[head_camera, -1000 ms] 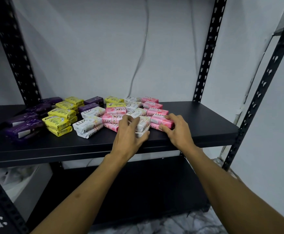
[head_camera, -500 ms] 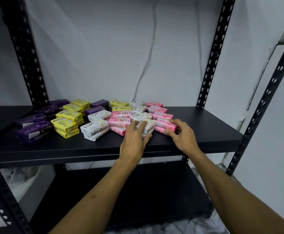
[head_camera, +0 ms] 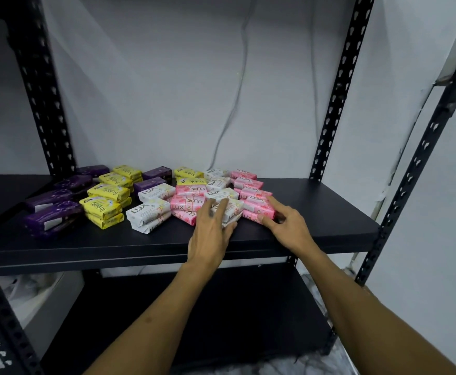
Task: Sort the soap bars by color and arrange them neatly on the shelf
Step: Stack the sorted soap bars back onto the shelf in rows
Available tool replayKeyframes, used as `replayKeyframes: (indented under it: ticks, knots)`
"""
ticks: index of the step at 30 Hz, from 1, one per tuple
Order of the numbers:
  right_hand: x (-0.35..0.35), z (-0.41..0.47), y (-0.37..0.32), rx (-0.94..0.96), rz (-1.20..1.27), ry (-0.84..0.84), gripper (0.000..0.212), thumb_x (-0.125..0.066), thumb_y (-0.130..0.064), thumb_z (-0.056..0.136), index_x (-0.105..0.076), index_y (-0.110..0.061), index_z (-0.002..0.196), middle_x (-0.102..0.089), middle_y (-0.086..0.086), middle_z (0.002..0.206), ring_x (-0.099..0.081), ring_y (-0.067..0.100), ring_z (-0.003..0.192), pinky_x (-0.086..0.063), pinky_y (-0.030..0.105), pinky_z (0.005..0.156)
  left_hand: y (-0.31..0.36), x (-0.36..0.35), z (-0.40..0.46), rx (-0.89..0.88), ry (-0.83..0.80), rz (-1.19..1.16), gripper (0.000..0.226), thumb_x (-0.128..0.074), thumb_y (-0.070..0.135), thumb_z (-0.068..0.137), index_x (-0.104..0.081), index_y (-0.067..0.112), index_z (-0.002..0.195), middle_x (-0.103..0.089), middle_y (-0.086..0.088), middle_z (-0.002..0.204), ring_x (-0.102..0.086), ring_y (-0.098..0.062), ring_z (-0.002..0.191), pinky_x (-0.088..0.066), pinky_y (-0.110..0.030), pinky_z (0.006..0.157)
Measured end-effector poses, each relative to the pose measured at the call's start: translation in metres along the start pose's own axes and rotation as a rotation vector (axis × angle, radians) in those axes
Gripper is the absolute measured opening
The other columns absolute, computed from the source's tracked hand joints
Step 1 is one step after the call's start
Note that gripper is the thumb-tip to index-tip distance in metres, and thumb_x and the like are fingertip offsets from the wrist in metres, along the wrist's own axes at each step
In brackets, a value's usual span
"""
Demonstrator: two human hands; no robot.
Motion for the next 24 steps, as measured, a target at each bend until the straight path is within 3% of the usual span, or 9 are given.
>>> replayKeyframes:
  ticks: [3,6,8,11,14,18,22,24]
  knots:
    - [0.015,-0.004,-0.007,0.017,0.103,-0.068,0.074,-0.065,-0.047,0.091,-0.021,-0.051,0.151,-0.051,-0.011,0.135,-0.055,0.009,0.119,-0.045,0.032,0.104,-0.002,0.001,0.002,-0.051,0.0,-0.045,0.064,-0.066,0.039,0.094,-0.037,0.031,0.15,-0.015,0.001,0.163,-0.026,-0.019,0.146,-0.037,-0.036,0.11]
    - [0.035,0.003,0.005,0.045,0.003,-0.102,0.061,-0.051,-0.05,0.097,-0.026,-0.042,0.152,-0.053,-0.008,0.131,-0.054,0.01,0.118,-0.042,0.029,0.1,-0.004,-0.001,0.007,-0.069,0.008,-0.025,0.066,-0.066,0.047,0.091,-0.04,0.029,0.15,-0.014,0.004,0.165,-0.018,-0.015,0.149,-0.023,-0.029,0.114]
    - [0.041,0.016,0.02,0.092,-0.046,-0.11,0.051,-0.042,-0.051,0.1,-0.034,-0.038,0.149,-0.055,-0.007,0.133,-0.052,0.01,0.122,-0.041,0.031,0.103,0.0,-0.005,0.014,-0.075,0.062,0.038,0.067,-0.063,0.052,0.091,-0.043,0.026,0.148,-0.02,0.003,0.163,-0.019,-0.016,0.149,-0.024,-0.031,0.117]
    - [0.039,0.048,0.031,0.149,-0.029,-0.117,0.044,-0.038,-0.045,0.103,-0.042,-0.033,0.146,-0.053,-0.012,0.136,-0.049,0.002,0.123,-0.036,0.022,0.101,0.015,-0.013,0.036,-0.084,0.124,0.19,0.063,-0.056,0.057,0.093,-0.043,0.027,0.148,-0.032,0.002,0.159,-0.027,-0.018,0.147,-0.028,-0.039,0.118]
    - [0.033,0.064,0.035,0.154,0.084,-0.137,0.046,-0.037,-0.052,0.099,-0.042,-0.04,0.144,-0.049,-0.023,0.139,-0.047,-0.008,0.122,-0.036,0.018,0.1,0.017,-0.026,0.048,-0.058,0.093,0.268,0.056,-0.056,0.053,0.095,-0.046,0.03,0.146,-0.041,0.006,0.154,-0.033,-0.013,0.145,-0.033,-0.039,0.117]
    - [0.028,0.06,0.035,0.163,0.211,-0.142,0.05,-0.052,-0.062,0.086,-0.039,-0.051,0.133,-0.051,-0.028,0.13,-0.051,-0.007,0.121,-0.043,0.024,0.097,0.009,-0.036,0.049,-0.021,0.096,0.278,0.054,-0.063,0.048,0.089,-0.057,0.026,0.139,-0.048,0.005,0.149,-0.039,-0.014,0.141,-0.038,-0.038,0.114]
    - [0.029,0.057,0.024,0.295,0.152,-0.143,0.054,-0.067,-0.064,0.077,-0.04,-0.056,0.123,-0.049,-0.022,0.127,-0.059,-0.002,0.11,-0.049,0.013,0.078,0.015,-0.035,0.048,-0.003,0.159,0.223,0.073,-0.07,0.053,0.085,-0.047,0.021,0.146,-0.042,0.009,0.152,-0.032,-0.011,0.144,-0.03,-0.03,0.116]
    - [0.031,0.054,0.021,0.341,0.182,-0.152,0.06,-0.071,-0.064,0.071,-0.042,-0.054,0.123,-0.051,-0.019,0.127,-0.061,-0.001,0.105,-0.046,0.006,0.083,0.018,-0.032,0.048,0.02,0.173,0.206,0.076,-0.069,0.058,0.083,-0.044,0.024,0.147,-0.04,0.014,0.152,-0.031,-0.009,0.144,-0.035,-0.035,0.115]
Point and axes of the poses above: each hand's wrist, its own z-axis towards the middle knuckle, its own x-axis out of the back of the hand, y = z × x, the point moved 3 cm from there along z, towards the middle knuckle
